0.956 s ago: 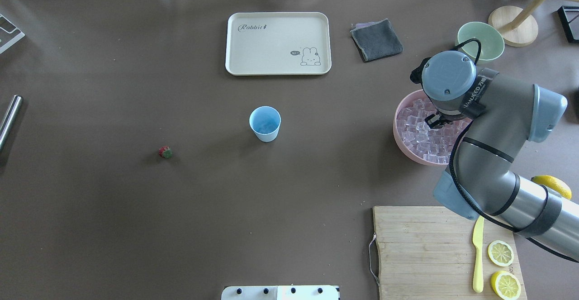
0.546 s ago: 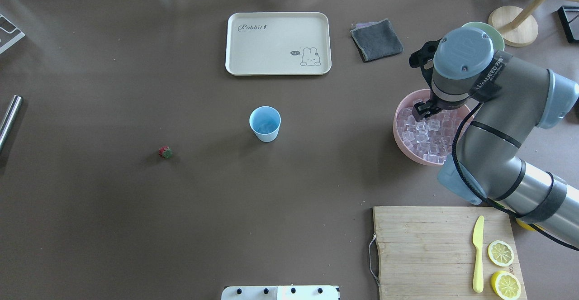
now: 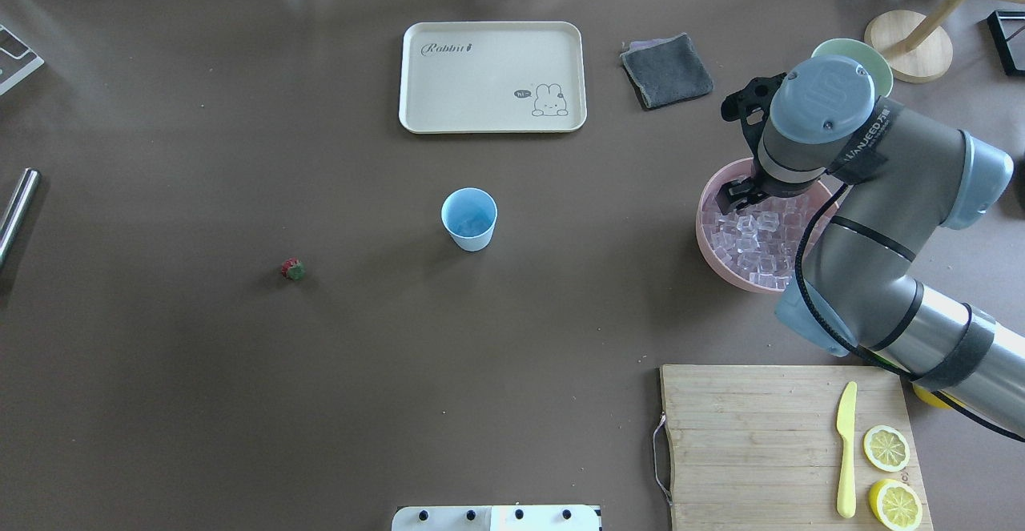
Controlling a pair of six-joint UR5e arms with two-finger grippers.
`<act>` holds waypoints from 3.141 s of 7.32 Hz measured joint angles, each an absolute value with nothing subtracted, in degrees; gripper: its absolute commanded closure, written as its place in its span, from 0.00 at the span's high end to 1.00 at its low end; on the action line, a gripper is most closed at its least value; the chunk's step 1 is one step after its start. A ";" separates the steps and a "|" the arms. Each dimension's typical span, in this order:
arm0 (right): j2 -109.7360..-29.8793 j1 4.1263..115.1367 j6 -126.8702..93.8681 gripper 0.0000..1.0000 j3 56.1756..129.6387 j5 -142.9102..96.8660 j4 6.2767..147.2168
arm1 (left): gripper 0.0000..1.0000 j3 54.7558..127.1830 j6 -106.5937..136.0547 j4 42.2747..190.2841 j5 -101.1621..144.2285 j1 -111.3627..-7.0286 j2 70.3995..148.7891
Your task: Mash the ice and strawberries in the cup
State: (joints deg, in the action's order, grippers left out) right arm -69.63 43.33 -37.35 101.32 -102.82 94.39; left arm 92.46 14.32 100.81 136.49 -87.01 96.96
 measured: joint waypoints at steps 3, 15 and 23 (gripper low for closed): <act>-69.77 43.31 -37.61 0.25 101.06 -102.83 94.03 | 0.98 92.40 14.33 100.81 136.46 -87.01 97.04; -74.02 45.89 -37.40 0.95 105.23 -103.96 94.80 | 0.98 92.47 14.66 100.81 136.41 -86.70 97.40; -74.08 43.20 -37.76 0.41 105.45 -100.88 97.52 | 0.98 92.44 15.10 100.81 136.41 -86.22 98.00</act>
